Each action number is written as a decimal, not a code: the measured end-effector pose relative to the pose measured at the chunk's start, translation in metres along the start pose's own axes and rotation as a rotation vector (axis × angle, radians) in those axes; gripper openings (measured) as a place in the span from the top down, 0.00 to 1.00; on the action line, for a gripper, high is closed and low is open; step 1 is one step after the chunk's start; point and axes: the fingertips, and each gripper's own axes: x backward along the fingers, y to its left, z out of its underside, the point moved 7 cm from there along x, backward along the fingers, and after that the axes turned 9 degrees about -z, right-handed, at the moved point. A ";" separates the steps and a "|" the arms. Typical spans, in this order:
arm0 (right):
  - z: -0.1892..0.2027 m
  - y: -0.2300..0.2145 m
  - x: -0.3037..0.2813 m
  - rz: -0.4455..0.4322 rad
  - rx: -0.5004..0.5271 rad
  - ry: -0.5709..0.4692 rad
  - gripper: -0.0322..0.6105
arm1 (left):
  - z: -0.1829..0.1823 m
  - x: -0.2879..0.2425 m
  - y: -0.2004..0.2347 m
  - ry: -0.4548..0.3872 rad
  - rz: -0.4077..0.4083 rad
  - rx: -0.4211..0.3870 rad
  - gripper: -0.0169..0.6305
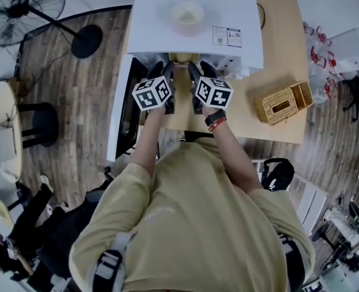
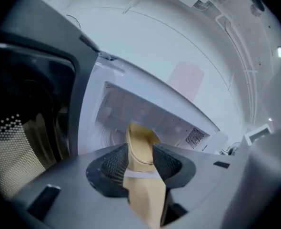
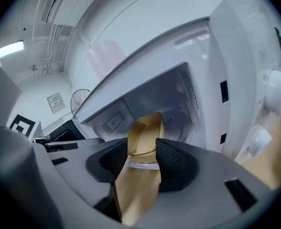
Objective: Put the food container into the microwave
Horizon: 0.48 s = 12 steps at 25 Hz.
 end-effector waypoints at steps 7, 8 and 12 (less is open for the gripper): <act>0.006 0.025 0.031 -0.003 0.116 -0.026 0.67 | 0.009 0.049 -0.001 -0.048 -0.018 -0.051 0.74; 0.008 0.027 0.037 -0.002 0.125 -0.032 0.67 | 0.011 0.056 -0.003 -0.057 -0.019 -0.057 0.75; 0.015 0.037 0.060 0.003 0.140 -0.051 0.70 | 0.018 0.082 -0.011 -0.084 -0.021 -0.103 0.77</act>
